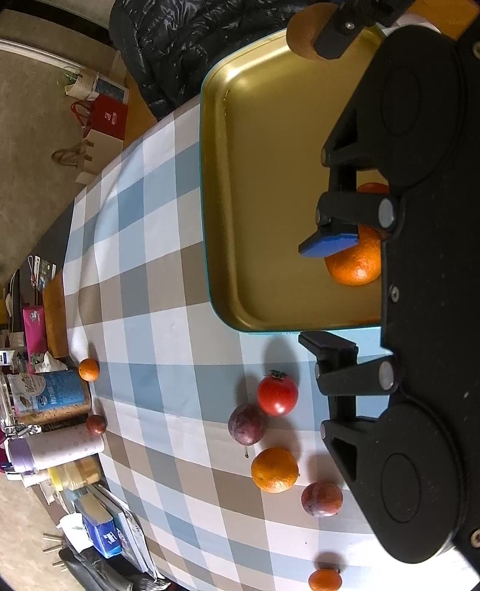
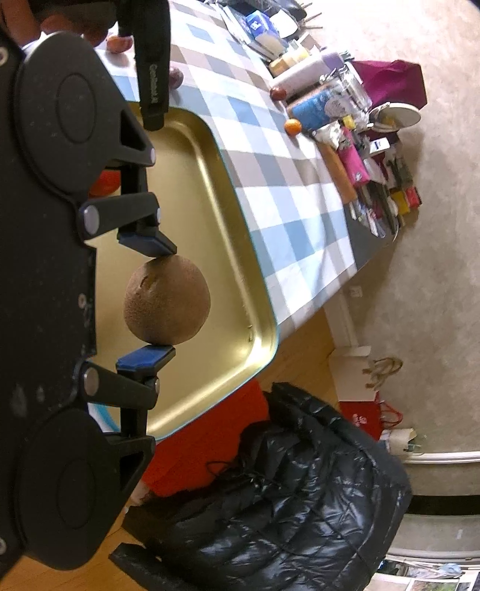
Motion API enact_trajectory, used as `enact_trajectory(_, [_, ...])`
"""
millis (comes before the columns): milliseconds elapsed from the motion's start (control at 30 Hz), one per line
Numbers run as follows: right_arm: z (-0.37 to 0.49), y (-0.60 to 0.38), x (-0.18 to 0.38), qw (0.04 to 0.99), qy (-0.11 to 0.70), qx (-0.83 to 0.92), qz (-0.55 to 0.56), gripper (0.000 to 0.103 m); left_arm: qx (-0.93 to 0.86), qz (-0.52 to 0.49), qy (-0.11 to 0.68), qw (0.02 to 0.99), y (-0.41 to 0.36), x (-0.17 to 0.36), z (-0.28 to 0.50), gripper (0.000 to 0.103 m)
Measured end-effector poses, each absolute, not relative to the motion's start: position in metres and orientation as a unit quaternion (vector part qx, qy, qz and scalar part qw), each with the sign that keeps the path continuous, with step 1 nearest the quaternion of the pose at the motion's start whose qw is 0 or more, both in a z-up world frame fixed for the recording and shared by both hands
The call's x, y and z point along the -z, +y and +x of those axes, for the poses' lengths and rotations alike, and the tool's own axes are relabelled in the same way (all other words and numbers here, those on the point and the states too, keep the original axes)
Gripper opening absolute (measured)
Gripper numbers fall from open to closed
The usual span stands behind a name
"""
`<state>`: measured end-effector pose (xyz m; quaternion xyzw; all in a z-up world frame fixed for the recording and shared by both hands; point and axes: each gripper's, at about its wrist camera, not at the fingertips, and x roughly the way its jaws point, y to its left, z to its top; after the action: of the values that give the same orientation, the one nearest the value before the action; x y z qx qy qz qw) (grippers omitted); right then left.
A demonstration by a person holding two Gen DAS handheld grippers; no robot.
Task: Organize fruits
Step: 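Open the right gripper to drop the kiwi into the gold tray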
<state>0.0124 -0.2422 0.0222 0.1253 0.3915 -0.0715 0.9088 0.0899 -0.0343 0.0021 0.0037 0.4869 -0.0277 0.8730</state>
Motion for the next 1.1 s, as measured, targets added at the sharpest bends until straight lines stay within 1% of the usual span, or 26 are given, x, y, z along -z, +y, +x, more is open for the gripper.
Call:
enact_trajectory(567, [0.014, -0.244, -0.025, 0.907, 0.386, 0.045, 0.161, 0.055, 0.036, 0.006, 0.482, 0.875, -0.034, -0.004, 0.086, 0.054])
enact_trajectory(767, [0.017, -0.236, -0.028, 0.912, 0.392, 0.037, 0.115, 0.055, 0.036, 0.003, 0.486, 0.873, -0.034, -0.002, 0.087, 0.054])
enact_trajectory(933, [0.027, -0.24, -0.021, 0.896, 0.426, 0.036, 0.117, 0.056, 0.038, 0.003, 0.486, 0.873, -0.034, -0.002, 0.088, 0.054])
enact_trajectory(1100, [0.025, -0.243, -0.027, 0.903, 0.41, 0.038, 0.126, 0.054, 0.039, 0.003, 0.484, 0.874, -0.033, -0.001, 0.088, 0.054])
